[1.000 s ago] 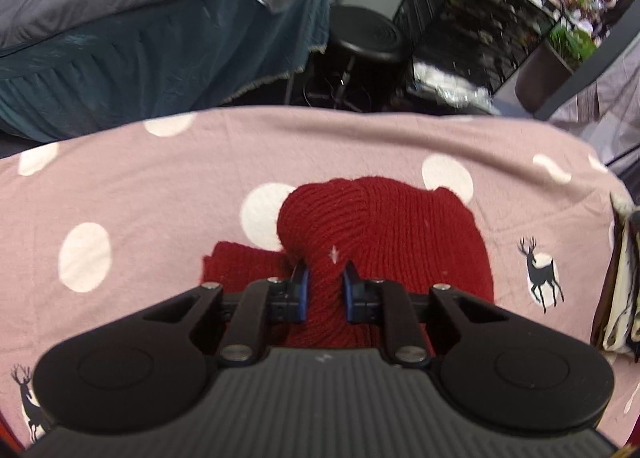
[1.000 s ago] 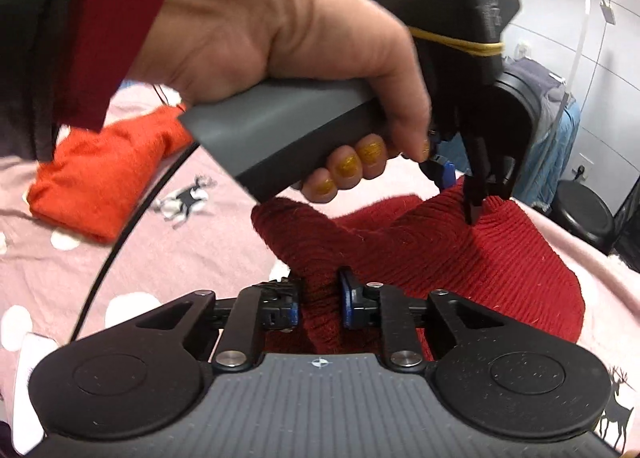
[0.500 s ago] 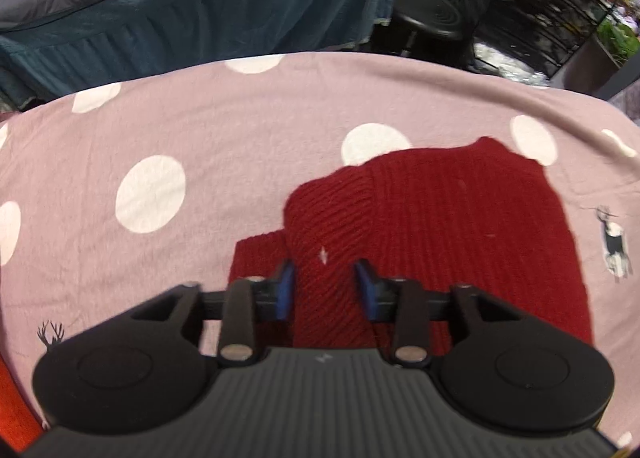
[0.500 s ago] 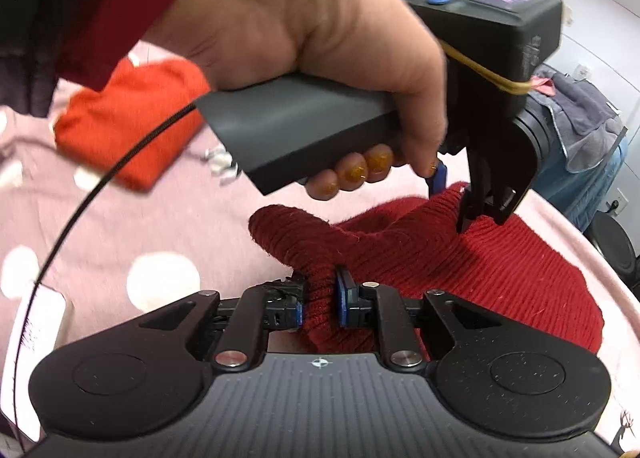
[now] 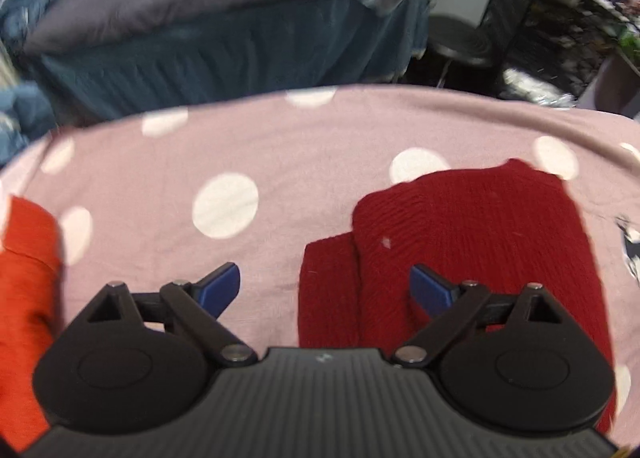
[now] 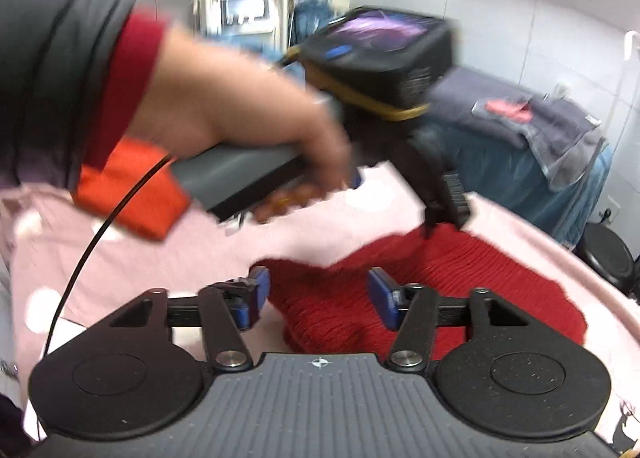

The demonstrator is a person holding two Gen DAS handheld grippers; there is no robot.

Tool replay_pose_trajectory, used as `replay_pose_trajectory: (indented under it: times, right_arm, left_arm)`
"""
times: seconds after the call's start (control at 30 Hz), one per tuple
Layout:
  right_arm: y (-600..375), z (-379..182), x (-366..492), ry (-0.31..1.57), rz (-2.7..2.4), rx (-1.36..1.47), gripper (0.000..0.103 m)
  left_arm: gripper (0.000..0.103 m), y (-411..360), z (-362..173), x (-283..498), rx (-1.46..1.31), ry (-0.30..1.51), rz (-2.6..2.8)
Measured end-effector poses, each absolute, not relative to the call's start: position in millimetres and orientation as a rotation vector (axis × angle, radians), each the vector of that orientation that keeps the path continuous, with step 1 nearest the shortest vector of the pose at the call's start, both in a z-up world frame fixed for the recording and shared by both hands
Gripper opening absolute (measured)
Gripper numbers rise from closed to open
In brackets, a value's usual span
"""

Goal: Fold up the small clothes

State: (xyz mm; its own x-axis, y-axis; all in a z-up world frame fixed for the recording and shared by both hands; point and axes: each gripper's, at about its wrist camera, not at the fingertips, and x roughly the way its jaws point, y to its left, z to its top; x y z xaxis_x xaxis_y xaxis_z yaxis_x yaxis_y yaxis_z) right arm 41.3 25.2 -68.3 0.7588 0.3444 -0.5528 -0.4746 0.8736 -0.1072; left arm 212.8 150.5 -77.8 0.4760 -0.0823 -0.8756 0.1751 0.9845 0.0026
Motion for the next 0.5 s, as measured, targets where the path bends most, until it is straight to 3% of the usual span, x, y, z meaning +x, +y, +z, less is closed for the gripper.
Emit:
replay_pose_trajectory:
  times: [0.03,0.07,0.27,0.37,0.5]
  right_arm:
    - [16.8,-62.5,33.6,0.528,0.434,-0.234,0.066]
    - [8.6,-58.4,28.3,0.520,0.417,-0.222,0.064]
    - [-43.3,-57.1,18.1,0.578,0.216,-0.124,0.061]
    - [-64.3,-64.2,19.3,0.635,0.132,-0.060,0.060]
    - [-67.3,-72.5,21.1,0.681,0.145,-0.013,0.060]
  left_arm:
    - [0.093,149.7,-67.5,199.9,0.099,1.033,-0.175]
    - [0.093,148.5,-59.6,186.9,0.101,1.007,-0.195]
    - [0.088,139.2,-58.8,130.9,0.113,0.998,-0.190]
    - [0.079,136.4,-72.8,120.2,0.062,1.059,-0.196]
    - [0.077,126.6,-89.7,109.3,0.060,1.081,-0.195]
